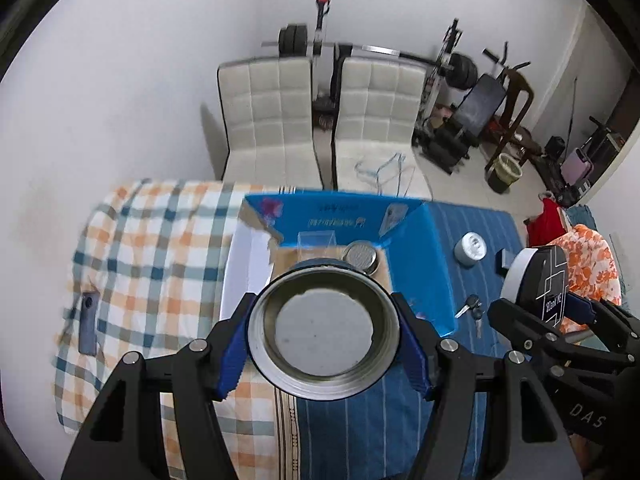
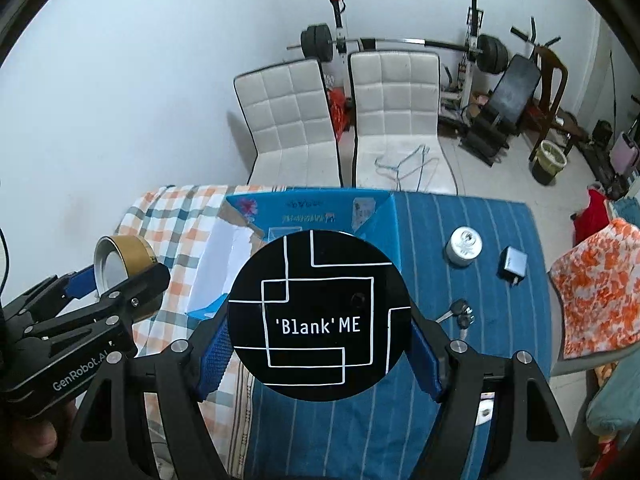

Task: Organize rigid objects
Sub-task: 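Carry the metal lid and black tin into the blue box with both grippers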

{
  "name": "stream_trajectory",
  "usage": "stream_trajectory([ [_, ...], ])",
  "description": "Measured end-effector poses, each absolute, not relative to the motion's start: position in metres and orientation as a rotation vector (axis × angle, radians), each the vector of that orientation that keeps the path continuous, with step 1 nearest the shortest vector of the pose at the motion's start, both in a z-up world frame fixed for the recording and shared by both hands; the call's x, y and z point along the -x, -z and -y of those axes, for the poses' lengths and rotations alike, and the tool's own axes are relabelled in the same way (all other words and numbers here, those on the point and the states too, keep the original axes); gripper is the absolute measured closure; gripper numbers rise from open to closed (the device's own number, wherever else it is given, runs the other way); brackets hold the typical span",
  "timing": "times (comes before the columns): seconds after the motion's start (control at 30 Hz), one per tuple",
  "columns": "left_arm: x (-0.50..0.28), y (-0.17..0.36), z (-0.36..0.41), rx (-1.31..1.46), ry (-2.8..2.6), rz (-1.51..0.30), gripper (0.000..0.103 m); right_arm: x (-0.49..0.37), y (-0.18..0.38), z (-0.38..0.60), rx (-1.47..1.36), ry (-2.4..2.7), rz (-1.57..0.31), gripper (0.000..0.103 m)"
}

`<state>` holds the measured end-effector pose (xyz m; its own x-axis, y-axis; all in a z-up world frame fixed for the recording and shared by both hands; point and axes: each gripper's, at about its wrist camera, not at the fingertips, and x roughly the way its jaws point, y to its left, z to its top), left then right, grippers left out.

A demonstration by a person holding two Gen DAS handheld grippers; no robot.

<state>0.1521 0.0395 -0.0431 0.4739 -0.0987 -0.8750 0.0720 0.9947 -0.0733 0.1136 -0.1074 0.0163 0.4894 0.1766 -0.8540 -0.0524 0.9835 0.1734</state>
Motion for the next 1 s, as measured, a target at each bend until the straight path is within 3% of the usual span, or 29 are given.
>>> stream_trajectory([
  [0.5, -0.284, 0.245, -0.079, 0.035, -0.038, -1.409, 0.041, -0.241, 0.213, 0.093, -0.217, -0.022, -1.415, 0.026],
  [0.7, -0.316, 0.280, -0.073, -0.028, -0.048, -1.461, 0.041, -0.262, 0.263, 0.090, -0.183, 0.036, -1.507, 0.026],
  [1.0, -0.344, 0.287, -0.067, 0.015, 0.025, -1.459, 0.040, -0.284, 0.308, 0.088, -0.171, 0.058, -1.599, 0.026],
])
